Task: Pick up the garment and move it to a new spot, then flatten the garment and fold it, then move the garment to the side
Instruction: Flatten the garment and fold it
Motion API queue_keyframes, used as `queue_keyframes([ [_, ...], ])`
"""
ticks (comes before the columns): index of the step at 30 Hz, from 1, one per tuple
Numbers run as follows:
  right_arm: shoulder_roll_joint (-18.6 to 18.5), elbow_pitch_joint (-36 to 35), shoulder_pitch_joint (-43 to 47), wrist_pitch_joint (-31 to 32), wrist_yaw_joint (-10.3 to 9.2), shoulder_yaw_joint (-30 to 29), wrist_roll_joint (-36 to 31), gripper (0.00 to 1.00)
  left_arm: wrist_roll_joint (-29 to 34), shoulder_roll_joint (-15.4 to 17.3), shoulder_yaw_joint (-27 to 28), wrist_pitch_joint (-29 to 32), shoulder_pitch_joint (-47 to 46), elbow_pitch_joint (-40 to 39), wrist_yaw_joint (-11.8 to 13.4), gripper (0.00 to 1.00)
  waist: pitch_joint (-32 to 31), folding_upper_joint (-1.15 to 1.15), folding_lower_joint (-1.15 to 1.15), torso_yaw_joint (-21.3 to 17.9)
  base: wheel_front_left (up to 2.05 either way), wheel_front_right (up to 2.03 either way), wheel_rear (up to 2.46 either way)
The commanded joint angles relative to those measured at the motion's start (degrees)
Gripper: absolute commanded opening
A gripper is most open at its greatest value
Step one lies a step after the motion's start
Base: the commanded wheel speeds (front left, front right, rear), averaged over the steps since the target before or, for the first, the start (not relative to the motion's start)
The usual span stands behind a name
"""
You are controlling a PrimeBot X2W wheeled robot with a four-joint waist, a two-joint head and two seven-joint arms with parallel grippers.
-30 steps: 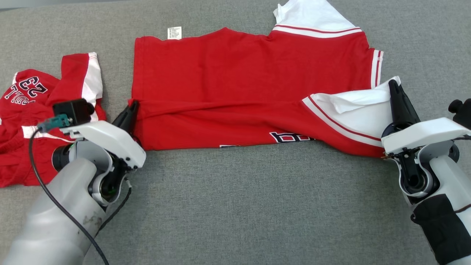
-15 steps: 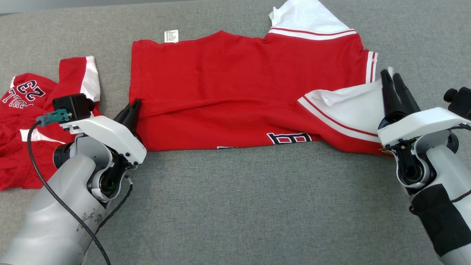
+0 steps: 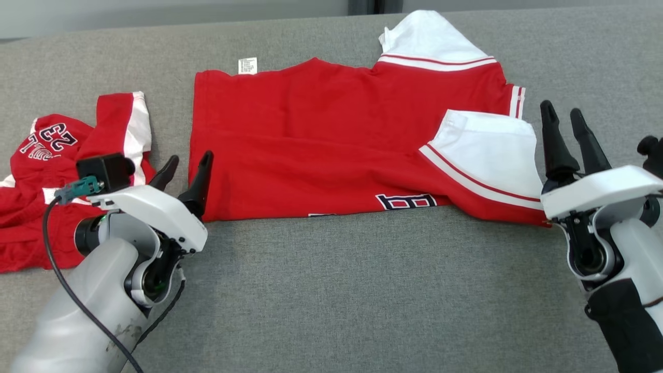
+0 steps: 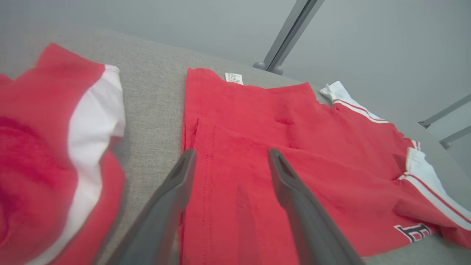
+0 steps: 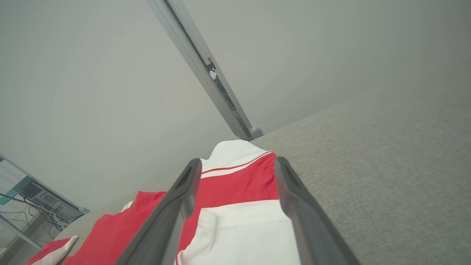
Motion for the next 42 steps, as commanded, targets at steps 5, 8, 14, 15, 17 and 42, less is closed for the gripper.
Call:
queue_keyframes([
  [5, -0.88, -1.60, 5.34, -0.40, 0.02, -1.33, -2.44, 1.00, 2.32, 2.66, -0.32, -3.70, 4.08, -3.75, 1.58, 1.00, -2.63, 0.00, 0.00, -0.30, 0.00, 0.00, 0.00],
  [8, -0.67, -1.79, 8.00, -0.40, 0.02, -2.14, -3.57, 1.00, 4.10, 3.95, -0.99, -5.54, 6.48, -5.66, 1.92, 1.00, -3.77, 0.00, 0.00, -0.48, 0.00, 0.00, 0.00],
  [14, 0.26, -2.54, 13.23, -0.39, 0.02, -3.15, -4.68, 1.00, 5.49, 5.40, 0.17, -7.60, 11.46, -8.87, 3.13, 1.00, -5.33, 0.00, 0.00, -0.87, 0.00, 0.00, 0.00],
  [15, 0.50, -2.48, 13.95, -0.39, 0.02, -3.20, -4.71, 1.00, 5.36, 5.25, 0.47, -7.86, 12.37, -9.33, 3.36, 1.00, -5.49, 0.00, 0.00, -0.88, 0.00, 0.00, 0.00],
  [17, 0.83, -2.19, 15.15, -0.39, 0.02, -3.54, -4.30, 1.00, 5.99, 5.12, 0.65, -8.08, 13.57, -10.32, 3.26, 1.00, -5.72, 0.00, 0.00, -0.87, 0.00, 0.00, 0.00],
  [42, 1.91, 9.44, 9.28, 1.31, 0.02, 3.82, 4.53, 1.00, 8.99, 2.96, 0.53, -8.22, 12.43, -6.34, 2.19, 1.00, -4.27, 0.00, 0.00, -0.25, 0.00, 0.00, 0.00],
])
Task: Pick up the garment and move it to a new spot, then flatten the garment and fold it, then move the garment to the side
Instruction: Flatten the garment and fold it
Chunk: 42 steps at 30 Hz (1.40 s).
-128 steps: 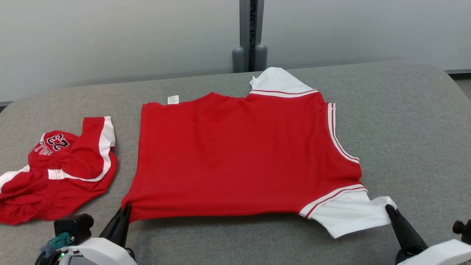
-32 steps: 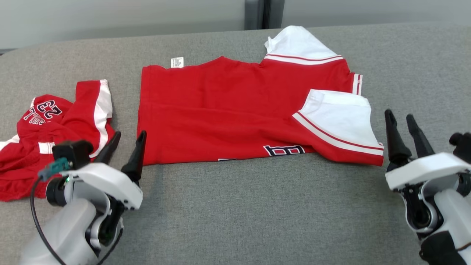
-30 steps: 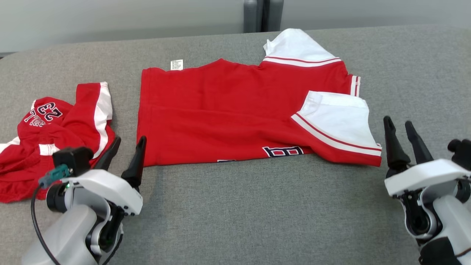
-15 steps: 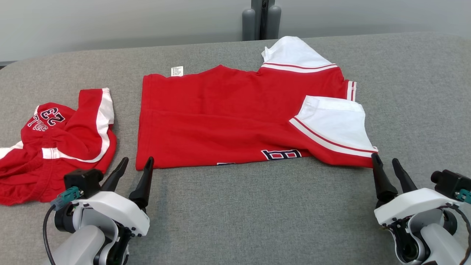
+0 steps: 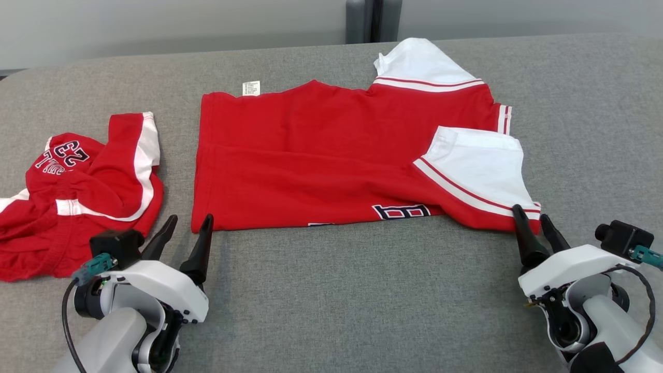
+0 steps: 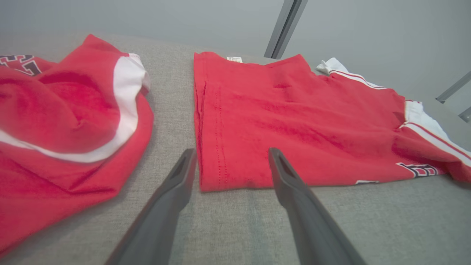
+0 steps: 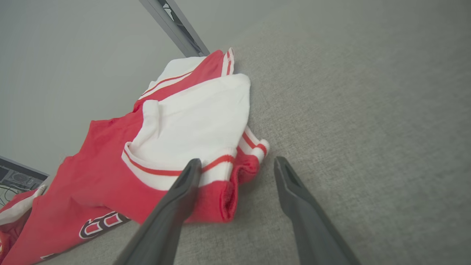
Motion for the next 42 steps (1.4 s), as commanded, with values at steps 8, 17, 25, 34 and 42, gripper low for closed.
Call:
queue_keyframes([
  [8, -0.67, 1.85, -2.81, -0.13, 0.02, 2.63, 2.71, 1.00, -1.26, -0.91, -0.03, 2.18, -2.31, 3.60, -1.04, 1.00, 1.44, 0.00, 0.00, 0.29, 0.00, 0.00, 0.00],
  [17, -1.07, 2.92, -4.65, -0.54, 0.02, 5.49, 4.61, 0.93, -3.09, -3.11, -0.44, 3.90, -4.00, 9.97, -3.88, 1.00, 2.12, 0.00, 0.00, -0.17, 0.00, 0.00, 0.00],
  [25, -1.18, 3.71, -5.50, -0.88, 0.02, 7.33, 5.85, 0.71, -3.20, -4.83, -0.64, 3.41, -5.82, 14.68, -6.10, 1.00, 2.61, 0.00, 0.00, -0.49, 0.00, 0.00, 0.00],
  [34, -1.36, 3.82, -5.72, -1.19, 0.02, 8.52, 6.63, 0.00, -2.98, -5.63, -1.13, 3.12, -7.00, 17.27, -7.52, 0.00, 2.12, 0.00, 0.00, -0.39, 0.00, 0.00, 0.00],
  [42, -2.50, 2.86, -4.35, -1.28, 0.02, 7.16, 7.71, 0.00, -2.06, -5.87, -1.60, 1.87, -6.56, 16.99, -8.36, 0.00, 0.19, 0.00, 0.00, 0.30, 0.00, 0.00, 0.00],
])
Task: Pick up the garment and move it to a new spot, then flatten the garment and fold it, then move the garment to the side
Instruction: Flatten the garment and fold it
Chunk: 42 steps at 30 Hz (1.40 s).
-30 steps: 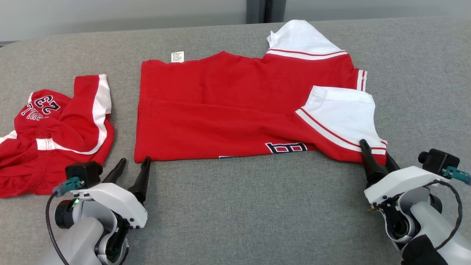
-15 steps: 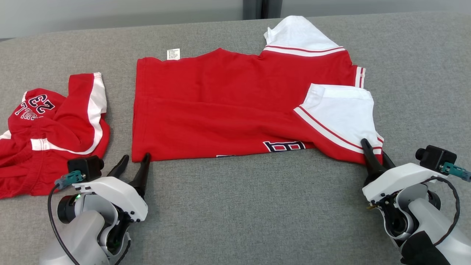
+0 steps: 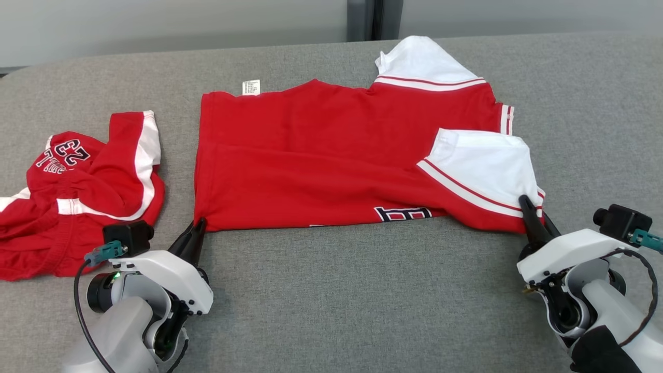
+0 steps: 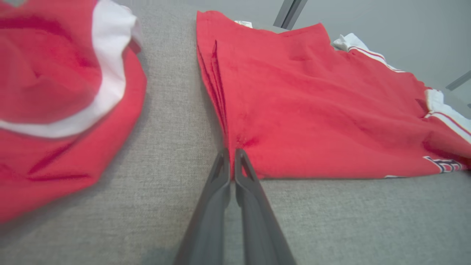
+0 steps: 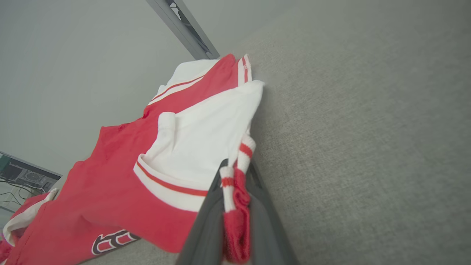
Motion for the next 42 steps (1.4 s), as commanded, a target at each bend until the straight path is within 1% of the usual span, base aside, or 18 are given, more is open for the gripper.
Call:
queue_keyframes([
  [1, -0.90, -0.09, 1.12, -0.40, 0.02, -0.45, 0.37, 0.00, 0.62, 0.39, -0.20, -0.50, 0.11, -0.46, -0.41, 0.00, -0.69, 0.00, 0.00, 0.23, 0.00, 0.00, 0.00],
  [7, -1.86, -0.48, 3.13, -0.41, 0.02, 0.26, 1.67, 0.00, 1.73, 1.28, -1.00, -1.11, 2.58, -2.27, 0.08, 0.00, -3.46, 0.00, 0.00, 0.23, 0.00, 0.00, 0.00],
  [13, -4.27, -1.66, 6.01, 0.22, 0.02, 1.47, 3.91, 0.00, 3.42, 3.37, -2.50, -1.39, 6.07, -7.08, 0.83, 0.00, -6.10, 0.00, 0.00, 0.67, 0.00, 0.00, 0.00],
  [22, -8.42, -5.45, 11.79, 1.22, 0.01, 1.83, 6.69, 0.00, 4.58, 8.16, -3.64, -0.82, 12.50, -18.18, 5.11, 0.00, -8.31, 0.00, 0.00, 1.03, 0.00, 0.00, 0.00],
  [28, -10.35, -8.29, 16.69, 0.74, 0.01, 0.53, 7.31, 0.00, 4.54, 10.98, -4.24, 0.16, 17.09, -25.51, 8.41, 0.00, -8.87, 0.00, 0.00, 1.31, 0.00, 0.00, 0.00],
  [31, -10.62, -9.65, 19.63, 0.43, 0.01, -0.44, 7.40, 0.00, 4.32, 12.08, -4.30, 0.81, 18.78, -28.19, 9.78, 0.00, -9.18, 0.00, 0.00, 1.66, 0.00, 0.00, 0.00],
  [33, -10.63, -10.15, 20.45, 0.35, 0.01, -0.81, 7.29, 0.00, 4.13, 12.38, -4.28, 0.90, 19.20, -28.90, 10.19, 0.00, -9.20, 0.00, 0.00, 1.71, 0.00, 0.00, 0.00],
  [37, -9.85, -11.45, 22.27, 0.26, 0.01, -1.80, 6.26, 0.00, 3.99, 13.01, -4.26, 1.57, 19.97, -30.55, 11.39, 0.00, -9.01, 0.00, 0.00, 1.61, 0.00, 0.00, 0.00],
  [42, -9.10, -12.19, 22.50, 1.50, 0.01, -2.96, 4.69, 0.00, 3.79, 13.01, -4.76, 2.60, 19.85, -30.38, 11.65, 0.00, -8.75, 0.00, 0.00, 1.30, 0.00, 0.00, 0.00],
])
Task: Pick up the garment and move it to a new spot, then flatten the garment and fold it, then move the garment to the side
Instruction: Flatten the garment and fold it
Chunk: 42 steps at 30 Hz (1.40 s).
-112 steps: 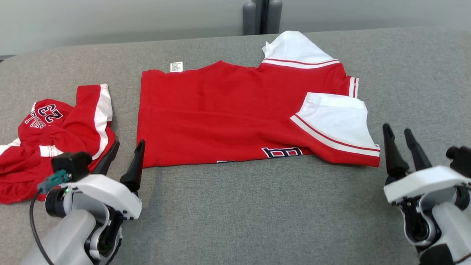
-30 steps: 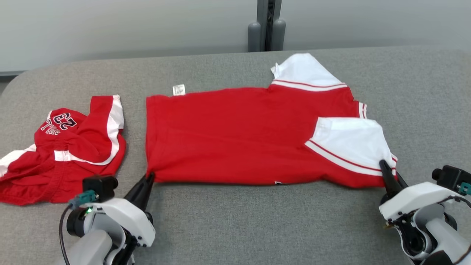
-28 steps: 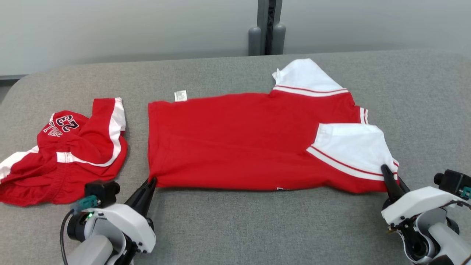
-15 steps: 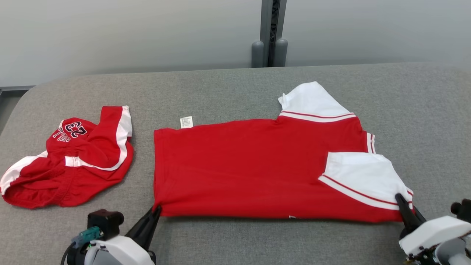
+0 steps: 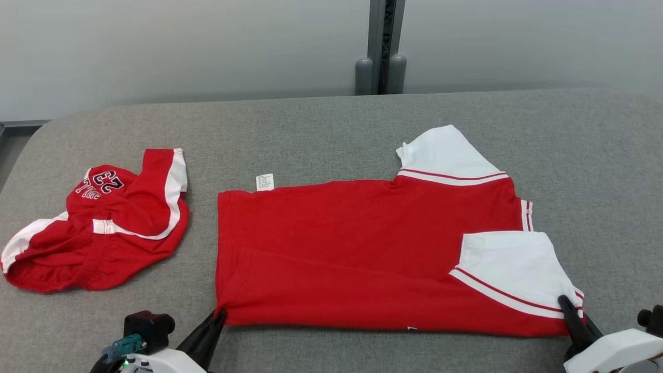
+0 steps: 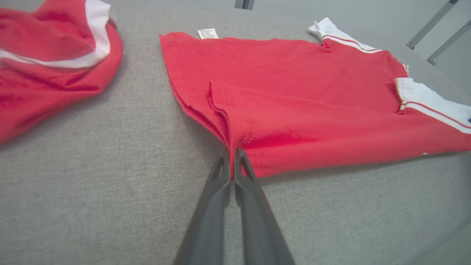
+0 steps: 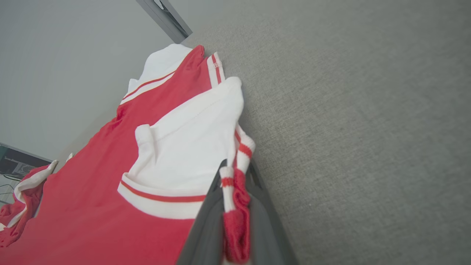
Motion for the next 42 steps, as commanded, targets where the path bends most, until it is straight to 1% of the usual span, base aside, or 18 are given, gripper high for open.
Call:
queue_keyframes([
  [1, -0.09, -0.25, 0.48, 0.37, 0.00, -0.59, -0.49, 0.00, -0.25, 0.18, 0.13, 0.24, -0.05, 0.50, 0.33, 0.00, 0.01, 0.00, 0.00, -0.06, 0.00, 0.00, 0.00],
  [4, 0.38, -0.32, 0.60, 0.82, 0.00, -1.21, -1.33, 0.00, -0.58, -0.02, -0.08, 0.68, 0.05, 1.27, 0.17, 0.00, -0.01, 0.00, 0.00, -0.11, 0.00, 0.00, 0.00],
  [5, 0.54, -0.37, 0.75, 1.03, 0.00, -1.47, -1.56, 0.07, -0.65, -0.14, -0.09, 0.72, 0.07, 1.48, 0.20, 0.16, -0.01, 0.00, 0.00, -0.09, 0.00, 0.00, 0.00],
  [6, 0.74, -0.55, 0.89, 1.03, 0.00, -1.81, -1.60, 0.49, -0.89, -0.24, -0.11, 0.90, 0.17, 1.69, 0.28, 0.62, 0.00, 0.00, 0.00, -0.05, 0.00, 0.00, 0.00],
  [7, 0.96, -0.71, 0.96, 1.06, 0.00, -2.27, -1.48, 1.00, -1.04, -0.29, -0.16, 1.09, 0.26, 1.85, 0.34, 0.96, 0.03, 0.00, 0.00, -0.03, 0.00, 0.00, 0.00],
  [8, 1.07, -0.86, 0.94, 1.08, 0.00, -2.62, -1.44, 1.00, -1.01, -0.33, -0.18, 1.18, 0.26, 1.96, 0.37, 1.00, 0.10, 0.00, 0.00, 0.00, 0.00, 0.00, 0.00],
  [17, 1.59, -2.07, 1.72, 1.72, 0.01, -5.54, -4.16, 1.00, -1.36, -0.37, 0.25, 0.67, -0.22, 2.20, 0.45, 1.00, 0.67, 0.00, 0.00, 0.43, 0.00, 0.00, 0.00],
  [26, 2.68, -2.84, 2.42, 2.82, 0.01, -8.29, -7.55, 1.00, -0.77, -0.36, 0.76, -0.55, -0.59, 1.56, 1.05, 1.00, 0.13, 0.00, 0.00, 0.49, 0.00, 0.00, 0.00],
  [29, 2.31, -3.85, 2.40, 1.57, 0.01, -9.96, -10.23, 1.00, -0.02, -0.02, 1.26, -1.41, -1.45, 1.00, 1.47, 1.00, 0.04, 0.00, 0.00, 0.54, 0.00, 0.00, 0.00],
  [34, 2.94, -5.94, 1.79, 1.17, 0.01, -12.21, -13.26, 1.00, 0.88, 0.46, 1.72, -2.00, -2.65, 0.37, 1.51, 1.00, 0.18, 0.00, 0.00, 0.48, 0.00, 0.00, 0.00],
  [38, 3.46, -8.05, -0.30, 2.58, 0.01, -14.28, -16.64, 1.00, 1.74, 0.92, 2.21, -1.56, -5.34, 0.12, 1.14, 1.00, 1.19, 0.00, 0.00, 0.33, 0.00, 0.00, 0.00],
  [42, 4.30, -9.39, -3.99, 4.84, 0.01, -15.30, -20.67, 1.00, 2.14, 0.69, 2.85, -0.91, -8.96, 1.16, 0.30, 1.00, 3.13, 0.00, 0.00, 0.37, 0.00, 0.00, 0.00],
])
